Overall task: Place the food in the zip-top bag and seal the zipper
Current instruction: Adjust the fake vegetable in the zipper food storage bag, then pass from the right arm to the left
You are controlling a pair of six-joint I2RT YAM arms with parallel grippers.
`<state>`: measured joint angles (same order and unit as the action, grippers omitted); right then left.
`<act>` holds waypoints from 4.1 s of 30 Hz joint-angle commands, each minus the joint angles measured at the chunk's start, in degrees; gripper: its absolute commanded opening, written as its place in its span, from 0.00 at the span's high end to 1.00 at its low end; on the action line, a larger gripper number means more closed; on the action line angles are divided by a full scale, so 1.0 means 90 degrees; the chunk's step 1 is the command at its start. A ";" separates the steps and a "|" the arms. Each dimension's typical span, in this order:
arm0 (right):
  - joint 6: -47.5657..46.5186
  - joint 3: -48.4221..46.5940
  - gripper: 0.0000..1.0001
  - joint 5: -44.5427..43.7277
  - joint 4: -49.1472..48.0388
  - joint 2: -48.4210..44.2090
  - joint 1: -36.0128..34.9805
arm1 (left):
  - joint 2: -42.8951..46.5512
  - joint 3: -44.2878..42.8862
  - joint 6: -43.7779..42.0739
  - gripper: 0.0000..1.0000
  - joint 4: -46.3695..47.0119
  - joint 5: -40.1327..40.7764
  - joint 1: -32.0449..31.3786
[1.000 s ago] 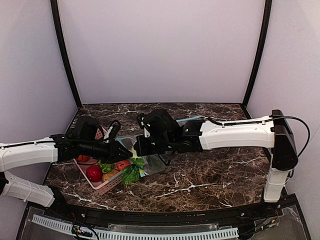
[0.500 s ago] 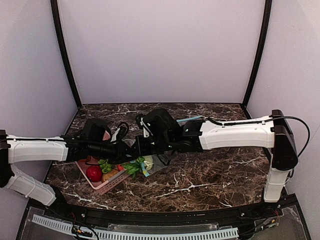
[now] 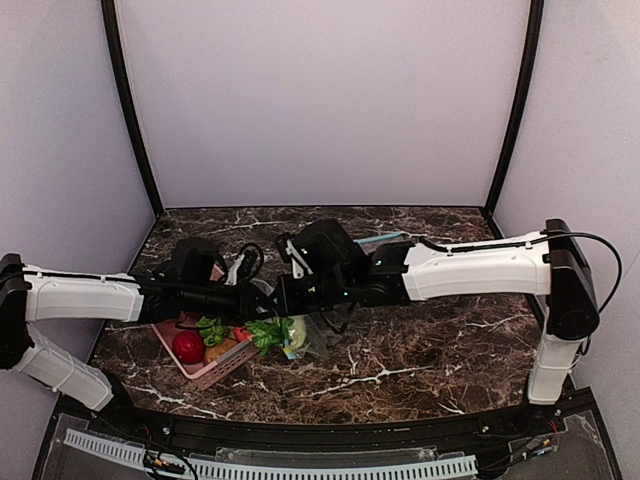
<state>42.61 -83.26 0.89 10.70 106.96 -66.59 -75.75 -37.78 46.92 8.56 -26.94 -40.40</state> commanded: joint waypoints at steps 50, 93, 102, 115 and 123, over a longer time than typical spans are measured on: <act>0.0069 0.0737 1.00 0.0292 -0.0359 -0.0653 0.0475 | 0.0683 -0.0595 -0.0440 0.76 -0.1332 0.1163 -0.0228; 0.0081 0.0765 1.00 0.0360 -0.0434 -0.0665 0.0475 | 0.0291 -0.1260 -0.0797 0.72 -0.1815 0.1612 -0.0125; 0.0104 0.0765 1.00 0.0298 -0.0437 -0.0682 0.0479 | 0.0212 -0.1000 -0.0503 0.75 -0.1477 0.1171 -0.0128; 0.0082 0.0707 1.00 -0.0147 -0.0047 -0.0629 0.0484 | 0.0510 -0.0659 -0.0018 0.98 -0.1070 0.0579 -0.0127; -0.0351 0.0709 0.84 -0.0784 0.0941 -0.1079 0.0601 | 0.0470 -0.0812 0.0013 0.99 -0.1057 0.0350 -0.0128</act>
<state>42.74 -76.07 -2.44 13.37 100.55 -61.95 -71.96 -43.92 46.81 -1.48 -22.15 -41.74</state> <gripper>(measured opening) 0.095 0.011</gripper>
